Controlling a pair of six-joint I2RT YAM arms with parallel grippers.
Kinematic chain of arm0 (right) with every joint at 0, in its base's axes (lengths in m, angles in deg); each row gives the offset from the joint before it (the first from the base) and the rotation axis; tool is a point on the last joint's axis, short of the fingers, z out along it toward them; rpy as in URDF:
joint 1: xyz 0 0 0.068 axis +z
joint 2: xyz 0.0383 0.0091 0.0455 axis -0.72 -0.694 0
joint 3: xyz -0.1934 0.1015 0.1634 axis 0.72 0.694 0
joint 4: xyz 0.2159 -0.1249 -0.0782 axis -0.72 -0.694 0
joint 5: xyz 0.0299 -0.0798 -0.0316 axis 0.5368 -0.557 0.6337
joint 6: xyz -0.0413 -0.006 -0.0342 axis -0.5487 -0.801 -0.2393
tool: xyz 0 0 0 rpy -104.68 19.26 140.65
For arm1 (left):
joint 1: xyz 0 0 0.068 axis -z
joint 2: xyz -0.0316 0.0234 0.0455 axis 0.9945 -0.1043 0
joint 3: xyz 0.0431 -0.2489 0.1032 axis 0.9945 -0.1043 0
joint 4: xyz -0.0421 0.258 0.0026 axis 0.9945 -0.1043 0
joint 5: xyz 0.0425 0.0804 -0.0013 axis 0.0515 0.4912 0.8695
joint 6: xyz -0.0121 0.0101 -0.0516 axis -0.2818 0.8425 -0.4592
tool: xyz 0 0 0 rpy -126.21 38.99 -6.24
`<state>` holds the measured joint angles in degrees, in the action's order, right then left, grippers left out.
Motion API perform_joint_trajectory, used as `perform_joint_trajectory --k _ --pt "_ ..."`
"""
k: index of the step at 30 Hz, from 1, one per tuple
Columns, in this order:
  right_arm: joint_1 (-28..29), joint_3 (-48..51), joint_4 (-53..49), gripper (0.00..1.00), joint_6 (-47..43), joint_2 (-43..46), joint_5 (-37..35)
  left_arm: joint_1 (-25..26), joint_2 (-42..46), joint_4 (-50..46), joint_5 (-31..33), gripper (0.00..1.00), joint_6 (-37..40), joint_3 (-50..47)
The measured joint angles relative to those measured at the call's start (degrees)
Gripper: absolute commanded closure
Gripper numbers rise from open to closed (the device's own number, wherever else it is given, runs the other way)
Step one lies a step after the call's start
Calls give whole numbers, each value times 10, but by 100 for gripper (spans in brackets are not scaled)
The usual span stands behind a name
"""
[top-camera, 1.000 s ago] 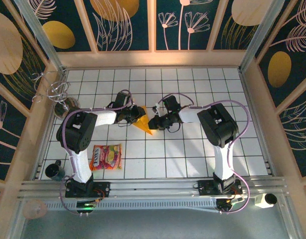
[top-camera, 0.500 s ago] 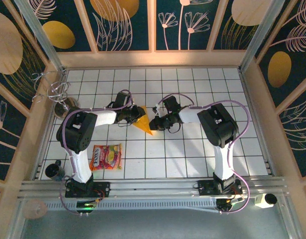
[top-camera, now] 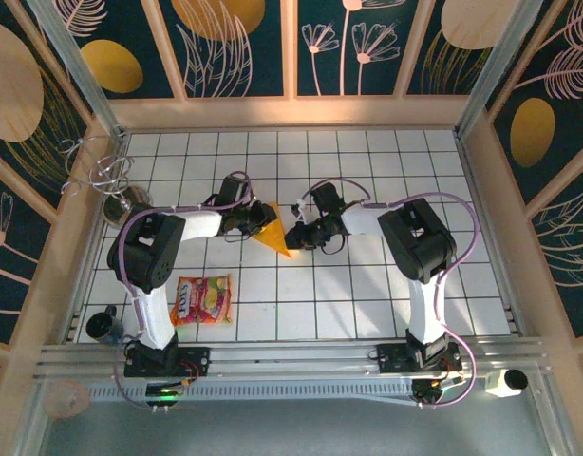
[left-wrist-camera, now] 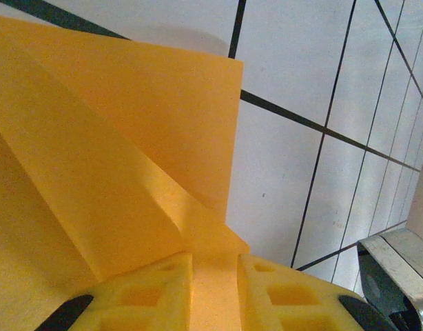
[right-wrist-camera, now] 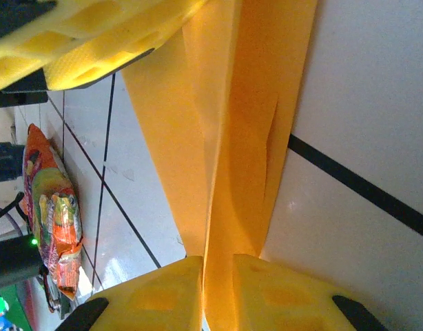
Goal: Fold a paper plane with a square sheet of paper (pick it up from the middle)
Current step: Fourth fold the wing at the center of the table.
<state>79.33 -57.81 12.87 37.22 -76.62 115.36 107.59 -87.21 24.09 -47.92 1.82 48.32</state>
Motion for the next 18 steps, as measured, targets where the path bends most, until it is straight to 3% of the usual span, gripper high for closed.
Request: perform_joint_trajectory --k 18 --pt "1 3 -6 89 -10 0 -16 0 0 -4 2 76 3 0"
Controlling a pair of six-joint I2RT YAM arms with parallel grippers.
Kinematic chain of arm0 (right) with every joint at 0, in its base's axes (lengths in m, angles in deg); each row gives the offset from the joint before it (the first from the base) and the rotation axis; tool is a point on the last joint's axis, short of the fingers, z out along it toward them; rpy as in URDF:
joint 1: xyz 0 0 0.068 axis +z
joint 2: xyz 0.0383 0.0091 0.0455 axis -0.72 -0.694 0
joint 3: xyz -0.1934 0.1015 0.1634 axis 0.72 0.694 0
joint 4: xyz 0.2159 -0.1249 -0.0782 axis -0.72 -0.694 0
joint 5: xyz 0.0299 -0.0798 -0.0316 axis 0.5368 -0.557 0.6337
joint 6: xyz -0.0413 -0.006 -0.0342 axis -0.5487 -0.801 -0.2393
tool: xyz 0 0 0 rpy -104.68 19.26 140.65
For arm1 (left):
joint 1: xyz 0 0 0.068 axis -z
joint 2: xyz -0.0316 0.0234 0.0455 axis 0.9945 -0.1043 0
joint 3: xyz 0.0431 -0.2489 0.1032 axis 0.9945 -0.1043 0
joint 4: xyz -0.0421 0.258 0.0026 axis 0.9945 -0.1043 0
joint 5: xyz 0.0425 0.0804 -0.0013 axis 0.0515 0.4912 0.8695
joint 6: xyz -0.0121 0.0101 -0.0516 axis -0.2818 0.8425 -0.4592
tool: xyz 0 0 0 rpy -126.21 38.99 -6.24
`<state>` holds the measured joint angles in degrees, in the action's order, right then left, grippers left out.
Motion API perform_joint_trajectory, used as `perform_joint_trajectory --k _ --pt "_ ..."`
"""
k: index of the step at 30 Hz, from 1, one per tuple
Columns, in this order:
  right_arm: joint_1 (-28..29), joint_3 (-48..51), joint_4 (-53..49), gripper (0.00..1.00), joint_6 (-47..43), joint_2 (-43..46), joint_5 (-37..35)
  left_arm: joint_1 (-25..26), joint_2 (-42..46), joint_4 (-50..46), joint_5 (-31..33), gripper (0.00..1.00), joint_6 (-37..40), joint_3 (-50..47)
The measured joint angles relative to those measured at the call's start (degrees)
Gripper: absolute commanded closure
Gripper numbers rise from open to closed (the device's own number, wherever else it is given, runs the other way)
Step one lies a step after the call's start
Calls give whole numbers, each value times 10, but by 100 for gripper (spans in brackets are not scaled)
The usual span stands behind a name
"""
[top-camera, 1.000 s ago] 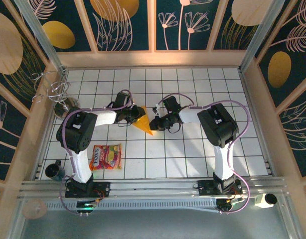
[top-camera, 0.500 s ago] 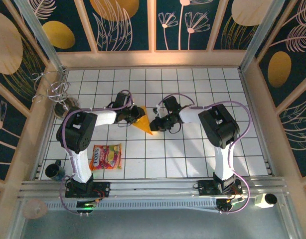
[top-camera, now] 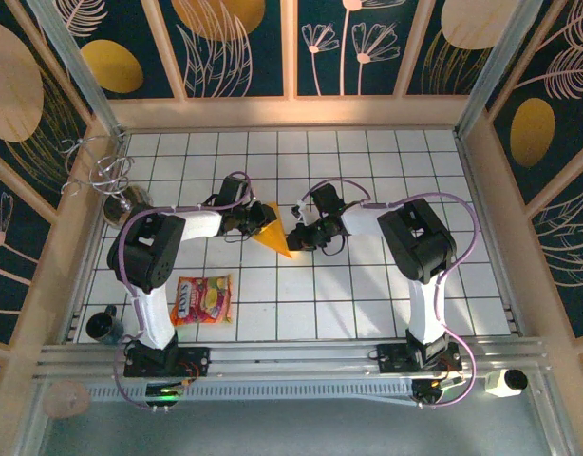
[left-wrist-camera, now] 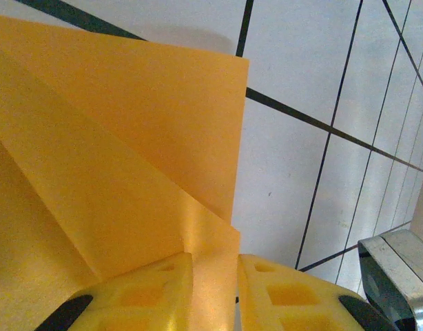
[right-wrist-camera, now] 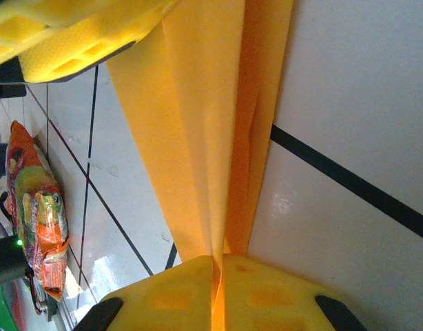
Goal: Fold a paper plane with a square sheet of paper (pick it up from the middle)
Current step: Fourth fold the wing at the center of the table.
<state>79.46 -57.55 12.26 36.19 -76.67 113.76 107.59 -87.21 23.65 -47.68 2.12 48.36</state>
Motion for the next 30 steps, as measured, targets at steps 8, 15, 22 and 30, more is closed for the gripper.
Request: perform_joint_trajectory --k 8,15,22,30 --pt "0 0 0 89 0 -1 -2 0 -1 0 -4 76 2 7" --pt "0 0 1 82 2 0 0 0 -8 0 -5 75 5 11" --pt "-1 11 -6 70 15 28 -17 0 -10 0 -5 75 7 14" --pt "-4 9 -6 79 23 66 -45 0 -10 0 -5 76 10 15"
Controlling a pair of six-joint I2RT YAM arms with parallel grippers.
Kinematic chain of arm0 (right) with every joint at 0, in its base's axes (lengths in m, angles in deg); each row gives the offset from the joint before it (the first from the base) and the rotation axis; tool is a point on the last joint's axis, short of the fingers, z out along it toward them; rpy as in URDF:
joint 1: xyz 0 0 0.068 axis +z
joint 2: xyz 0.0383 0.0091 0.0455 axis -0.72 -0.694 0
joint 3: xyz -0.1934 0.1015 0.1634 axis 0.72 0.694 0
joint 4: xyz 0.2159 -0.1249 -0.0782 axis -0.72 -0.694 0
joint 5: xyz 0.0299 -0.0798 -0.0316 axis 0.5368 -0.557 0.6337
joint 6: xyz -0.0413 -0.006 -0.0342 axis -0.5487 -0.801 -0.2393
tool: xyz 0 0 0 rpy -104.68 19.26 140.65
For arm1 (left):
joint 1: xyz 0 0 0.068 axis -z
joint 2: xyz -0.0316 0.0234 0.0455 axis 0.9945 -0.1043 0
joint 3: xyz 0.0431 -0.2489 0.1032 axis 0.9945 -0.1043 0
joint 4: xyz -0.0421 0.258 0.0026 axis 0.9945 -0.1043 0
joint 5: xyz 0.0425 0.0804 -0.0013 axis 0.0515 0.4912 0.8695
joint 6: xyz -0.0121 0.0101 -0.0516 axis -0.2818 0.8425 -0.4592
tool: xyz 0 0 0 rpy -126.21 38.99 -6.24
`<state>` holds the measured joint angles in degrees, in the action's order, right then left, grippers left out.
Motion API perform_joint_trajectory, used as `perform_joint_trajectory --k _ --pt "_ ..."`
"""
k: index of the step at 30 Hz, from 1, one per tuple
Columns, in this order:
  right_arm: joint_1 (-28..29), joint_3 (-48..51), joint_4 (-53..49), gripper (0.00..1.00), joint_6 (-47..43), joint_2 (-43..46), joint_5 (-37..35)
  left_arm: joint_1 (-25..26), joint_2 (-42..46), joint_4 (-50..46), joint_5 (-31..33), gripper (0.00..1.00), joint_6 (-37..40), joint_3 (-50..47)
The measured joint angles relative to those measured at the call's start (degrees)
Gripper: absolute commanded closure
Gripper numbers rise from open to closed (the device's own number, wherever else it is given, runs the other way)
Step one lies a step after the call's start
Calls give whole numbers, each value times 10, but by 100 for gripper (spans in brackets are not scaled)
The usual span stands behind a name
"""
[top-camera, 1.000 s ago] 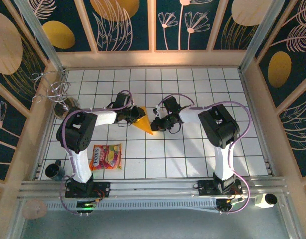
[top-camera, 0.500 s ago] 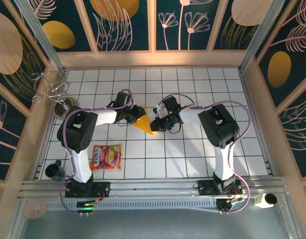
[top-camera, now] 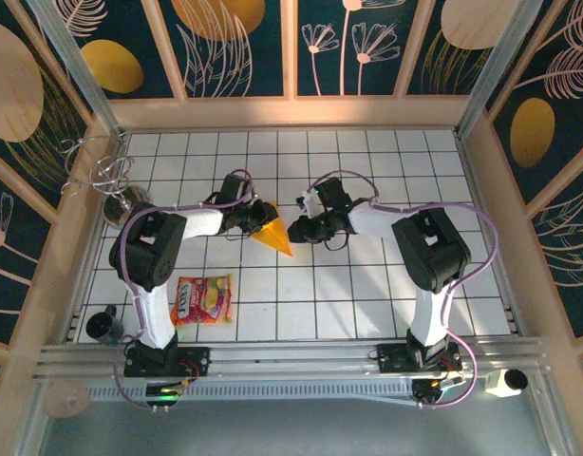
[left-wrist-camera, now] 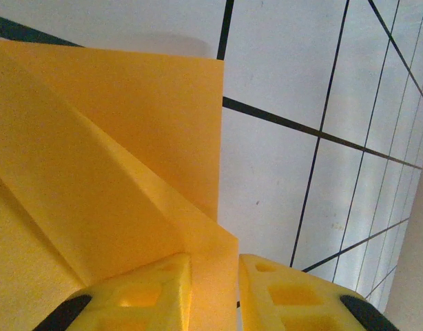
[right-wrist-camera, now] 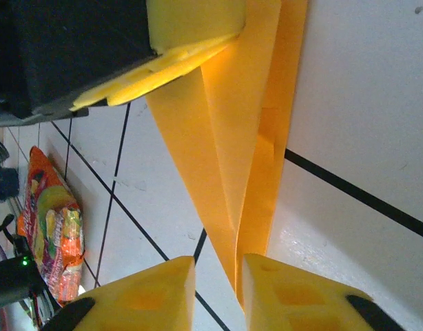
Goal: Fold a paper plane with a square sheet of paper (pick it up from the middle)
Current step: Fourth fold the wing at the center of the table.
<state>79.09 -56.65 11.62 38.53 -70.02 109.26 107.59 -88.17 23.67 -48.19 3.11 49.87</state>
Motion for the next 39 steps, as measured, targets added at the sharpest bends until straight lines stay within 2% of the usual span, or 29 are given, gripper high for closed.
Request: perform_joint_trajectory --k 11,39 --pt "45 -40 7 85 5 -35 -4 0 0 0 0 76 0 0" --pt "45 -35 0 86 5 -57 -33 0 -8 -5 0 76 1 4"
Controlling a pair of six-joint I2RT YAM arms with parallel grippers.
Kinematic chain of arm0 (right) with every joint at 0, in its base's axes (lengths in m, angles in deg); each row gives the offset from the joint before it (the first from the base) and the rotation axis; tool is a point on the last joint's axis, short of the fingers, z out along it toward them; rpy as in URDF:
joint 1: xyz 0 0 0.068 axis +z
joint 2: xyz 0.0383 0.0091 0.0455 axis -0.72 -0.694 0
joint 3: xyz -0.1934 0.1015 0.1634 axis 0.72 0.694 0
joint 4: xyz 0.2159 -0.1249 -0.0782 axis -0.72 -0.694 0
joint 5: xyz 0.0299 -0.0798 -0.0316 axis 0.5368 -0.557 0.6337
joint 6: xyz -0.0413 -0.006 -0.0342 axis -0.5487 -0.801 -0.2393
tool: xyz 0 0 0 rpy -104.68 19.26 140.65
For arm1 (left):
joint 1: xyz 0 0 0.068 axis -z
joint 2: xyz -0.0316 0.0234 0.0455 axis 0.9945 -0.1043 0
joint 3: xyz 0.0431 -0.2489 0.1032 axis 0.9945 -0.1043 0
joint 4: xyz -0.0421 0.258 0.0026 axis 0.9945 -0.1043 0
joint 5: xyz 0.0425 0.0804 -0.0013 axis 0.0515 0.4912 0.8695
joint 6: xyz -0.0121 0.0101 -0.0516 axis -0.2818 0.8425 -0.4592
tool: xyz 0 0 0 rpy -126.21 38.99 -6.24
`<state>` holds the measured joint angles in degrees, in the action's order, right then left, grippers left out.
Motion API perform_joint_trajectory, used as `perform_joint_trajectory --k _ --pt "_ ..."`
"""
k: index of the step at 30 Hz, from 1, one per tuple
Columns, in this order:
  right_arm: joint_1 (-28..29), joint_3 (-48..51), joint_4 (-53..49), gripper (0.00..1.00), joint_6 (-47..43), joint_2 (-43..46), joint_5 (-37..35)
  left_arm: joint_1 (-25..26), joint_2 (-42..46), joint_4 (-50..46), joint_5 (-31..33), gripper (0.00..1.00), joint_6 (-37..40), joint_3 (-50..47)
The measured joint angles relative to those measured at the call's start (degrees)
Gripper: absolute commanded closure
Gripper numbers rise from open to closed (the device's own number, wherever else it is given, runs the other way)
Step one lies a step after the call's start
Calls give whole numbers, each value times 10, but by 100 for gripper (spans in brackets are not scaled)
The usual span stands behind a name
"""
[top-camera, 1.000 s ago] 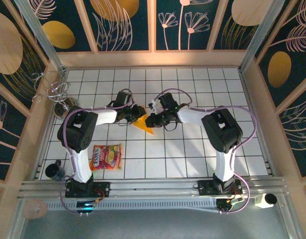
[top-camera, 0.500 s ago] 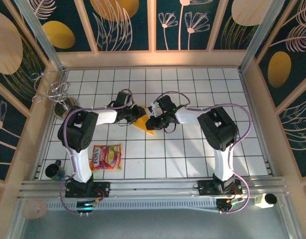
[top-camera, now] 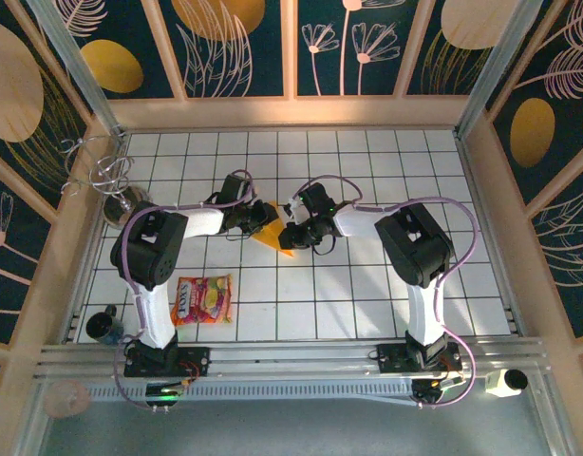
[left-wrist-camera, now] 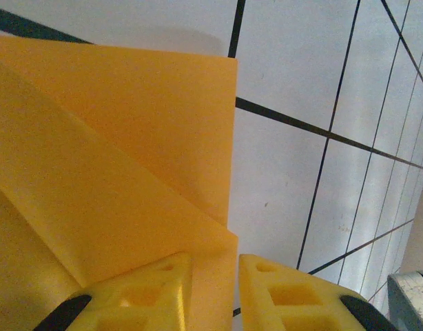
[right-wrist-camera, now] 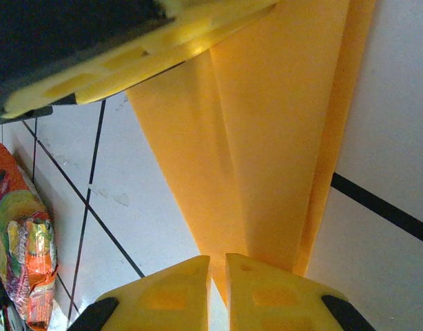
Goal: Fold a paper plane with a square sheet of paper (pick it up from the middle)
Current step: Fourth fold the wing at the center of the table.
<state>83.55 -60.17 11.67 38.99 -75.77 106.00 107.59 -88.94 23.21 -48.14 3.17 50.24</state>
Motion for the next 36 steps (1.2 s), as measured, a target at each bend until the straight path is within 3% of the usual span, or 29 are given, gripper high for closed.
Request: perform_joint_trajectory --k 22,31,36 --pt "-2 0 0 82 2 -5 -2 0 -13 -10 0 75 8 7" --pt "-36 15 14 84 49 82 -25 0 -13 -11 2 76 10 7" --pt "-22 18 11 85 52 90 -29 0 -13 -11 2 76 10 7"
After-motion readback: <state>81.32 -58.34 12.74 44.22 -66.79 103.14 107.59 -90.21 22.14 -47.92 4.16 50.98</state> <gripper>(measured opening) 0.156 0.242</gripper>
